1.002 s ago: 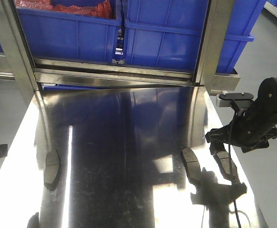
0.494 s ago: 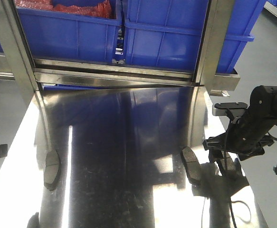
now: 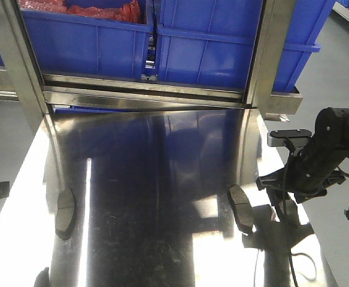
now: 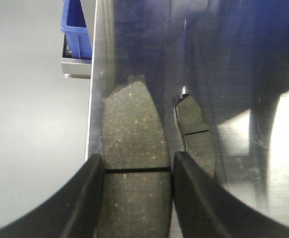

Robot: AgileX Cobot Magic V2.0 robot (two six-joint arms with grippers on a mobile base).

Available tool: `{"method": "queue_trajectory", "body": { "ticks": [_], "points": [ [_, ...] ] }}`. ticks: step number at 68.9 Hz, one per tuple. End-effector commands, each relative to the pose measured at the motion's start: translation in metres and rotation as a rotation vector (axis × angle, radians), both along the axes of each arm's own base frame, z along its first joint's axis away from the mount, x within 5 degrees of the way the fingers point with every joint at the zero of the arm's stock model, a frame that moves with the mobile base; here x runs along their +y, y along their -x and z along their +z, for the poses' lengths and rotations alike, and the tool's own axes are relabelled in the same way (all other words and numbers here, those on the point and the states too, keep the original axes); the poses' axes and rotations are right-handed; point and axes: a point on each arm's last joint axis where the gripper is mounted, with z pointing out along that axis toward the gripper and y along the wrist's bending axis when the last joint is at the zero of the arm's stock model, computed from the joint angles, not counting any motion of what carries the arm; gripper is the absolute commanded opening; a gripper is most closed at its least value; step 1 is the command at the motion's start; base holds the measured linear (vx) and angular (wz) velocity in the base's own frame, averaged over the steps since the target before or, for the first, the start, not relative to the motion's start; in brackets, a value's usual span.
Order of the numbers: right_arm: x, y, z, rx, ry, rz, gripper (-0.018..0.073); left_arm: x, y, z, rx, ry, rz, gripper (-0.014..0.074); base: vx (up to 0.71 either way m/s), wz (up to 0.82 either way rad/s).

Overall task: Move and align brake pads A on conveyor
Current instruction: 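Lower the right gripper onto the brake pad nearest it and close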

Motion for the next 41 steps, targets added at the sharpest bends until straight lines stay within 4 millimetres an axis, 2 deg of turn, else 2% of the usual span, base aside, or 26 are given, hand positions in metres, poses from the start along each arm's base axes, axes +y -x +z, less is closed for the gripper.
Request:
{"method": "queue_trajectory", "body": {
  "ticks": [1,21,41],
  "points": [
    [-0.0011,-0.0039,0.0214,-0.070,-0.001,0.011,0.0393,-0.0024,-0.0030,0.0172,-0.111,0.016,-0.018,0.0093,0.00,0.00],
    [-0.0003,-0.0033,0.0132,-0.027,-0.006,0.015,0.0370,-0.0024,-0.0030,0.0172,-0.111,0.016,-0.018,0.0093,0.00,0.00],
    [0.0006,-0.0036,0.0124,-0.027,-0.016,0.019,0.0232,-0.0024,-0.0030,0.0172,-0.111,0.016,-0.018,0.0093,0.00,0.00]
  ]
}}
